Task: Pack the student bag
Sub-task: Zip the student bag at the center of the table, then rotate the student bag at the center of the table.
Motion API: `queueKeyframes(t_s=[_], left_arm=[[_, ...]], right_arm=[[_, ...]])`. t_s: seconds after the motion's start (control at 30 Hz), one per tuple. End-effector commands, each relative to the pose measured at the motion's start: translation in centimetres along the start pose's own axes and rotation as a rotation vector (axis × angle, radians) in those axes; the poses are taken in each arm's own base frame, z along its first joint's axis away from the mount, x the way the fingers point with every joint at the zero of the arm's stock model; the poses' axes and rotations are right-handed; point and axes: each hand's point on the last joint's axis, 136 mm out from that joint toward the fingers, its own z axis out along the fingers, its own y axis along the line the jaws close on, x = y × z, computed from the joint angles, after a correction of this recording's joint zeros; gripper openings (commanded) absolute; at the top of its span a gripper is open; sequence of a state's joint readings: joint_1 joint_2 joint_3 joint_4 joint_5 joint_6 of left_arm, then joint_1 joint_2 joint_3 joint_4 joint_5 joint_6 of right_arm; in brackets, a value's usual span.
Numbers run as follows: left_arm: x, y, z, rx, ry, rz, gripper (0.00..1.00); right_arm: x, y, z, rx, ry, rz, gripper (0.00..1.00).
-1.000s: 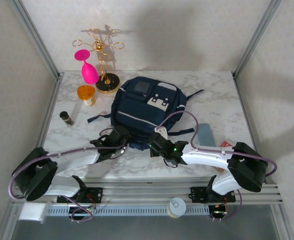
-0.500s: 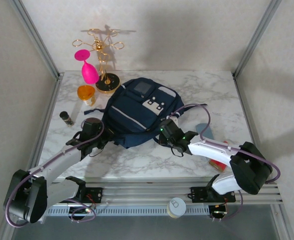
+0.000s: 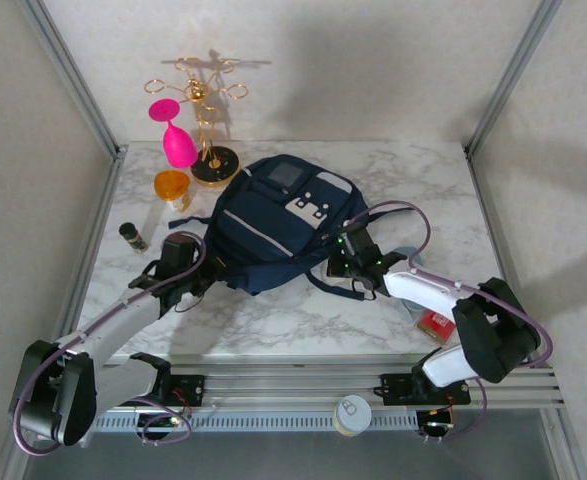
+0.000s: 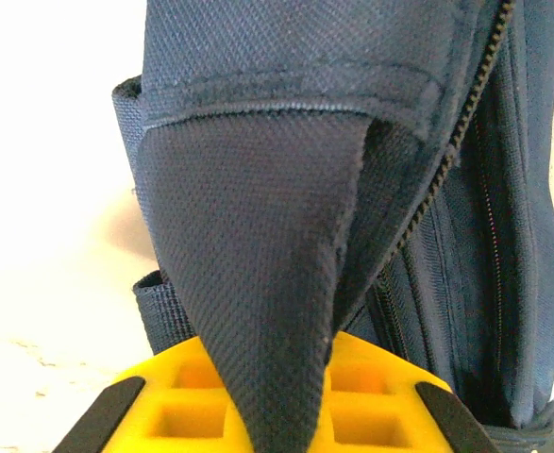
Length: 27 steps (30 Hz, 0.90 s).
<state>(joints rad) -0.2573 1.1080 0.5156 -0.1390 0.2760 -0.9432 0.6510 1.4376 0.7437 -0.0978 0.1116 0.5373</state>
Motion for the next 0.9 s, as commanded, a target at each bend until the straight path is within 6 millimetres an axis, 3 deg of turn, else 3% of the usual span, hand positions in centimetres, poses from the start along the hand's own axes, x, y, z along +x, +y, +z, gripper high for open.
queueKeyframes(t_s=[0.0, 0.07, 0.2, 0.37, 0.5, 0.63, 0.73, 0.87], left_arm=[[-3.9, 0.9, -1.2, -0.078, -0.162, 0.023, 0.31], [-3.5, 0.0, -1.8, -0.057, -0.152, 0.057, 0.41], [-3.1, -0.6, -3.8, -0.046, -0.165, 0.101, 0.48], [-2.7, -2.1, -6.0, 0.026, -0.189, 0.100, 0.55], [-2.2, -4.7, -6.0, 0.091, -0.169, 0.106, 0.55], [-0.2, -8.8, -5.3, 0.149, -0.135, 0.175, 0.56], [1.5, -10.8, -4.1, 0.173, -0.097, 0.199, 0.56], [3.6, -13.0, -2.6, 0.206, -0.075, 0.214, 0.57]], right_arm=[[-0.4, -1.6, -1.7, 0.109, -0.047, -0.064, 0.07], [0.4, -0.8, -2.1, 0.070, -0.020, -0.079, 0.25], [0.8, -0.8, -4.0, 0.039, -0.029, -0.050, 0.39], [-1.5, 1.2, -6.7, -0.116, -0.063, 0.035, 0.71], [-3.6, 1.0, -5.7, -0.090, -0.047, 0.088, 0.72], [-6.1, 0.8, -3.9, -0.051, -0.009, 0.127, 0.72], [-7.4, -0.4, -2.2, 0.011, 0.002, 0.180, 0.69], [-8.4, -1.4, -0.1, 0.035, 0.032, 0.258, 0.57]])
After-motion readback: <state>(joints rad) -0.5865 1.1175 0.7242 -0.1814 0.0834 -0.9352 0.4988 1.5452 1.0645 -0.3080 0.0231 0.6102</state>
